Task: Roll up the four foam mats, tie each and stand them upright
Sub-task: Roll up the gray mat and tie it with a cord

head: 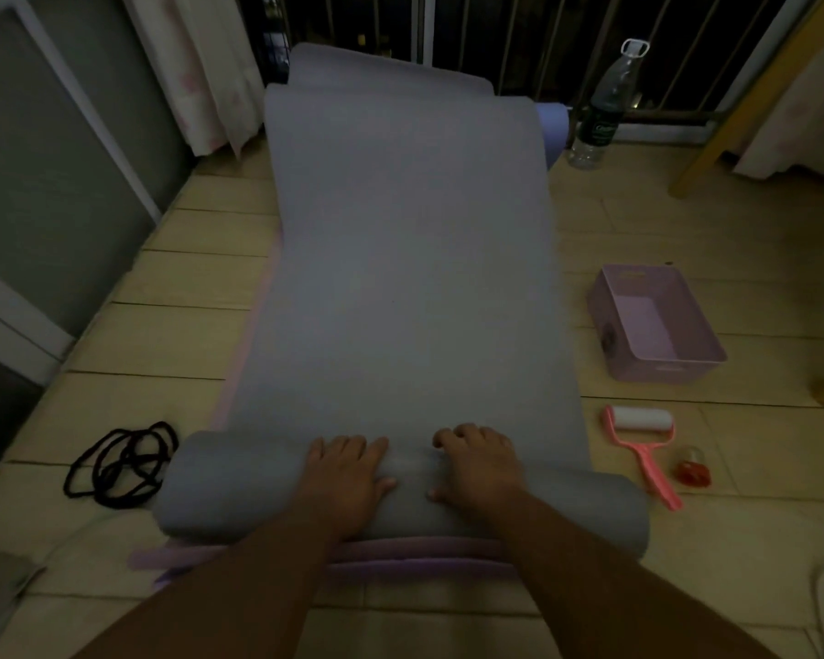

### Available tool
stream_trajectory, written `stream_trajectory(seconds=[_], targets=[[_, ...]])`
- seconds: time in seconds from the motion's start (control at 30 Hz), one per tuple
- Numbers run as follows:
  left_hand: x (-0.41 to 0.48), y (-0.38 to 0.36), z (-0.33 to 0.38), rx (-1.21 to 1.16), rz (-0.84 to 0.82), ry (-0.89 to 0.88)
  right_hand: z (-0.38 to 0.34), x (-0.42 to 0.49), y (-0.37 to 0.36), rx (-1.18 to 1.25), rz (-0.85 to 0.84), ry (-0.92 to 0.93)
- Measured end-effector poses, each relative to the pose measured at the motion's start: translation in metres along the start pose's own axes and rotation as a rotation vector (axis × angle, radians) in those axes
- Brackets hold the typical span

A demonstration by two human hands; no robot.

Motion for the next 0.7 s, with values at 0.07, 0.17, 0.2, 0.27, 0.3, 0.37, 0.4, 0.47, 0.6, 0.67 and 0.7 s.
stream_trajectory(seconds=[0.07,0.17,0.2,0.27,0.3,0.37,0.4,0.47,0.6,0.67,0.7], targets=[[0.007,0.002,0.004,0.034,-0.062,0.053,-0.009,0.001,-0.007,-0.115,0.077,0.128],[0.004,0.005,0.010,-0.015,0.010,0.049,-0.014,0.002,-0.006,-0.118,0.031,0.169],[0.002,0.005,0.012,-0.006,0.044,0.013,-0.012,0.001,-0.007,-0.131,-0.006,0.167],[0.003,0.000,0.012,-0.015,0.125,-0.065,-0.010,0.000,-0.012,-0.194,-0.088,0.191],[0.004,0.000,0.009,-0.061,0.122,-0.099,-0.009,-0.001,-0.015,-0.216,-0.126,0.195],[0.008,0.003,-0.002,-0.081,-0.026,-0.151,-0.006,-0.001,-0.022,-0.229,-0.204,0.154],[0.009,0.004,-0.008,-0.078,-0.080,-0.201,-0.007,0.000,-0.025,-0.231,-0.226,0.127],[0.006,0.007,-0.013,0.020,-0.171,-0.226,-0.010,0.002,-0.025,-0.222,-0.195,0.086],[0.005,0.011,-0.005,0.128,-0.165,-0.078,-0.016,0.003,-0.013,-0.145,-0.106,0.069],[0.009,0.021,-0.001,0.162,-0.122,-0.061,-0.019,0.005,-0.004,-0.124,-0.067,0.063],[0.011,0.027,0.000,0.167,-0.133,-0.056,-0.021,0.007,0.001,-0.110,-0.063,0.057]])
Point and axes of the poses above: each hand's wrist, its own x-axis towards the middle knuckle, its own y-axis out of the back of the hand, z = x × y, the point moved 1 cm from there along x, towards the middle knuckle, and after that the axes turned 10 degrees about y, right-handed, at the moved point
